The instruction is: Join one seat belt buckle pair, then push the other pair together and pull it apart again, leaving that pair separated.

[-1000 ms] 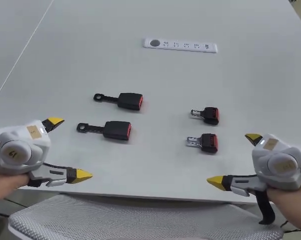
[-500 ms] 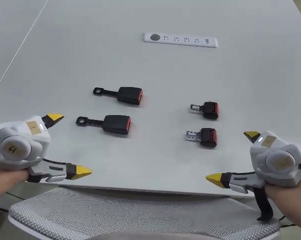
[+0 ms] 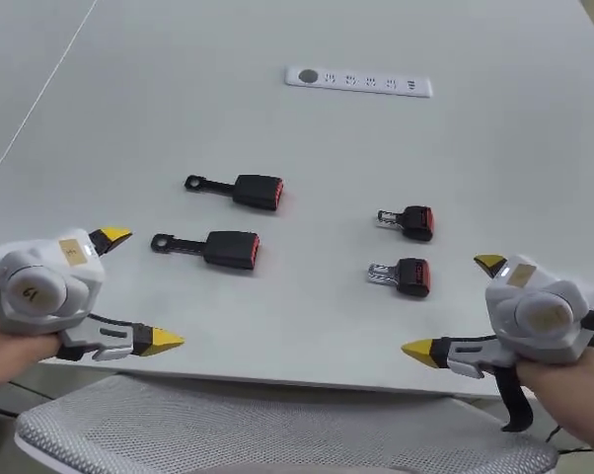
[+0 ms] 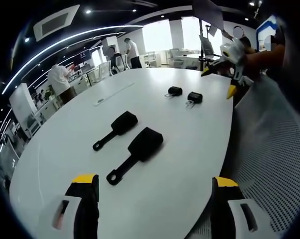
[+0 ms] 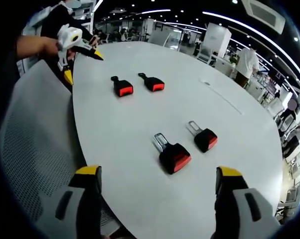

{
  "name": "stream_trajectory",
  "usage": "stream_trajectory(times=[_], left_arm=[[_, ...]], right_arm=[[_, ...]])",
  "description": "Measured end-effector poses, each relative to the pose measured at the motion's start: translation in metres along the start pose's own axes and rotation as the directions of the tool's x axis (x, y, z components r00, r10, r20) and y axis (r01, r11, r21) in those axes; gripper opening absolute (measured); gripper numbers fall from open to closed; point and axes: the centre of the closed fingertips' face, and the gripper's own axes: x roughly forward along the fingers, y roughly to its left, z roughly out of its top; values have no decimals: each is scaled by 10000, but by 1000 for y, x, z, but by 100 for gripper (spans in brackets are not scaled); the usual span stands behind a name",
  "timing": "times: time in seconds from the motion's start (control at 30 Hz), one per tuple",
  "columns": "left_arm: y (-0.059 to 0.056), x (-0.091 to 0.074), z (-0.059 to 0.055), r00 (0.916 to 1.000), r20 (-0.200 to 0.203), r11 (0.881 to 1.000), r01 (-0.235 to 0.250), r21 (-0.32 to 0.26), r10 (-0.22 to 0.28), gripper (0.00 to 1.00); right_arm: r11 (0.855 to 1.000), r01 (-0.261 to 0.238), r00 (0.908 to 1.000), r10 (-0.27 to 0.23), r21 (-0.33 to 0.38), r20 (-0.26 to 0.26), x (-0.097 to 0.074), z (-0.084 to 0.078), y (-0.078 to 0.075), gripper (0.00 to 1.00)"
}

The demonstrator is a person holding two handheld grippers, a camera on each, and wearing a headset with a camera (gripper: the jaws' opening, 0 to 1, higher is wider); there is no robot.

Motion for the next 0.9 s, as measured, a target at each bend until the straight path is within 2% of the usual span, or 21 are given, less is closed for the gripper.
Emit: stream_trajectory(times=[0.23,0.4,0.57,0.77,0.9], left_arm=[[0,5,2,9998,-60,9998,178,75,-178,92],[0,7,2,9993,-154,9992,354,188,-351,88],[-1,10,3,9990,-168,9989,414,208,-411,88],[5,13,4,9991,-198,9988,380,317,-373,89],[3,17,2,9971,-427,9967,651,478,-630,85]], right_arm=[[9999,-99,9999,98,-107,-115,2,0,-1,95],[9993,-358,9991,355,-130,-241,4,0,1,88],[9992,-316,9991,310,-235,-287,6,0,-1,89],[9976,-444,9985,425,-531,-351,11,1,-2,88],[9959,-578,9975,548,-690,-447,16,2,-4,86]])
